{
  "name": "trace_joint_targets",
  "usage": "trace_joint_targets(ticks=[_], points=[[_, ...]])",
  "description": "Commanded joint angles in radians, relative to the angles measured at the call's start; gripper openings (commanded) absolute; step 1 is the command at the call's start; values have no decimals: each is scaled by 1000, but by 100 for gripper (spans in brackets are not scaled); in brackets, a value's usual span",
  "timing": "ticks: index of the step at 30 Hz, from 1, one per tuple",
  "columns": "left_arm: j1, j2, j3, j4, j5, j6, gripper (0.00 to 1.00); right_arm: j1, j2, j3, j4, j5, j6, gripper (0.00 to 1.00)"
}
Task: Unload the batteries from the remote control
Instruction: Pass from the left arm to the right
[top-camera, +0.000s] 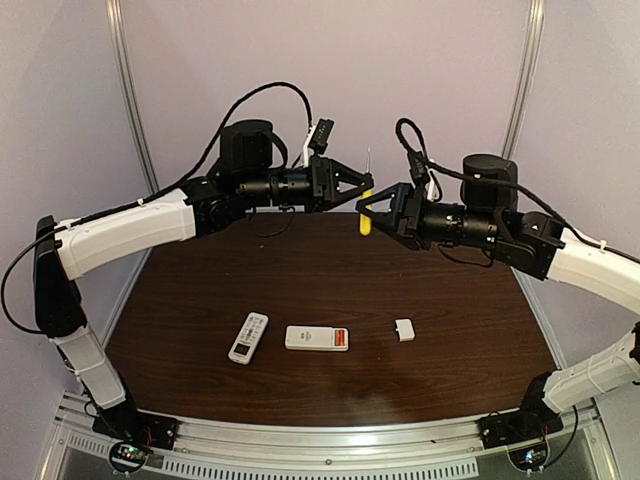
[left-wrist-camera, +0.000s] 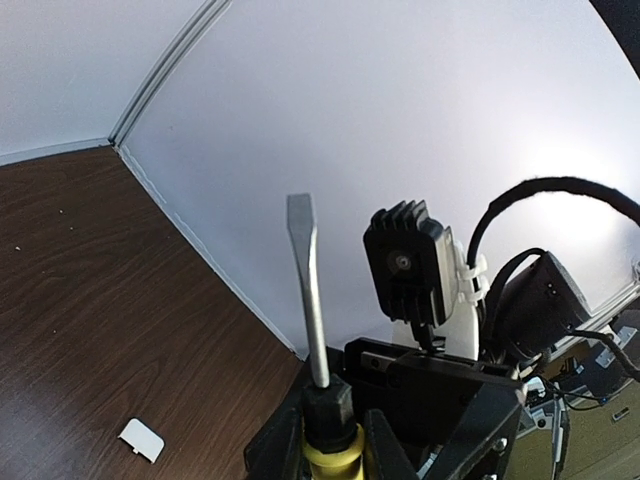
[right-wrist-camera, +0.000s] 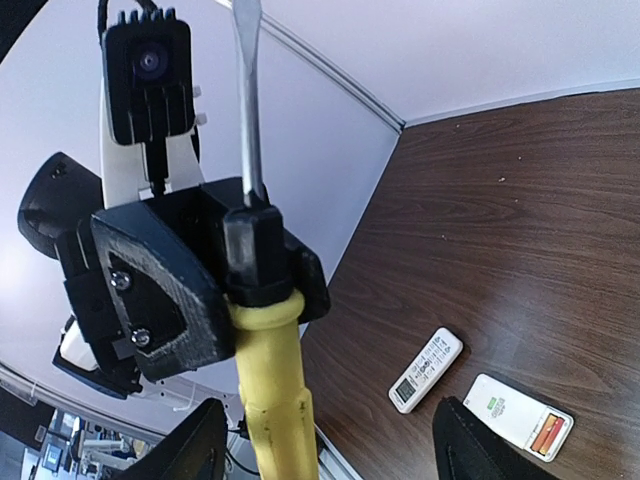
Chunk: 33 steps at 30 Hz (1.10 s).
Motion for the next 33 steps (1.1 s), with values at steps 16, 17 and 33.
trace_joint_targets(ticks=[16, 17, 33], points=[[6, -64, -46, 45, -19, 7, 14, 32, 19, 16, -15, 21, -12, 2], [6, -73, -46, 16, -19, 26, 19, 32, 11, 17, -25, 14, -21, 0], [122, -139, -53, -158, 264, 51, 52, 31, -14, 34, -211, -198, -196, 0]])
